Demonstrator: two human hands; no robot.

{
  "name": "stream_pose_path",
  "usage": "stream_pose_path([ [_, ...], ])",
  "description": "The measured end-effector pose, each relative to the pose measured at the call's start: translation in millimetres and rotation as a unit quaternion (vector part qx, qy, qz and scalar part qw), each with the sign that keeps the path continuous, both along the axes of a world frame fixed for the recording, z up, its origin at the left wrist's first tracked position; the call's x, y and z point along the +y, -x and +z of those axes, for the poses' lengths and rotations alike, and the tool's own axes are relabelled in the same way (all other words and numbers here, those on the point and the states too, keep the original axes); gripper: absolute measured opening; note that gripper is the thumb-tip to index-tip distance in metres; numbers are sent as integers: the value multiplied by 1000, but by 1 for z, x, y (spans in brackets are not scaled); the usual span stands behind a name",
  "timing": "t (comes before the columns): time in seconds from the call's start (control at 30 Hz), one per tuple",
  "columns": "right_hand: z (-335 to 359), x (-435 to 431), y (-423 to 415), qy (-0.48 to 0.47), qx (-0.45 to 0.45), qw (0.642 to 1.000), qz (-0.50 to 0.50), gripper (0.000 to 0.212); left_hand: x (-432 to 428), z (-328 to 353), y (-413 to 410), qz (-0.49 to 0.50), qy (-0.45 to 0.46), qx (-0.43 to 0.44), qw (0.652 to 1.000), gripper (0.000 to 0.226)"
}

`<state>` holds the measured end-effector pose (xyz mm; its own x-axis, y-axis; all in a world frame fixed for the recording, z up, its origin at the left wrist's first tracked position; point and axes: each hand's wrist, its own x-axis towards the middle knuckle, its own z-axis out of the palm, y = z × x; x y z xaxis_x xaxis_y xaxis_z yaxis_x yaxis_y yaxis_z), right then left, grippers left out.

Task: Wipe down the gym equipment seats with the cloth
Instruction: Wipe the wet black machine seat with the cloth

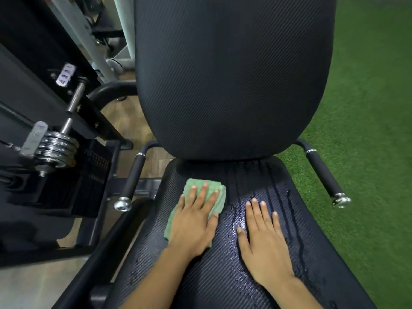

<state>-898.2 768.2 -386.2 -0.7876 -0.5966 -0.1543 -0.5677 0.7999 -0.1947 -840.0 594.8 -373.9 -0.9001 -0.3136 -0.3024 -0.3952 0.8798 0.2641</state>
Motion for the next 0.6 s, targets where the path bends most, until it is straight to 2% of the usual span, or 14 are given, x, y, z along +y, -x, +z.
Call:
stream_pose_path([
  [0.07,1,1,1,-1,-4,1000,2,63,-5,1,-23,6,-1,8,1000,71],
  [0.13,2,2,0,4,-12,1000,4,66,-18,1,-35,63,14,13,998,71],
  [0.2,6,1,1,14,-22,1000,4,70,-30,0,-28,135,24,-13,991,71],
  [0.27,11,-1,0,8,-39,999,10,74,-30,0,-11,164,32,-41,985,64],
  [0.33,13,-2,-1,-8,-50,999,5,76,-16,2,0,107,29,-32,993,62],
  [0.4,14,-3,-1,-8,-52,999,-3,76,-2,5,-4,10,3,-5,1000,70],
  [0.47,15,-4,-2,-10,-50,999,-3,75,-2,7,-20,-35,-13,6,999,75],
  [0.53,16,-4,-1,-12,-52,999,-3,75,-17,5,-29,-5,-3,5,1000,77],
  [0.6,15,-4,-1,-10,-56,998,-5,75,-32,1,-23,73,21,-8,997,78],
])
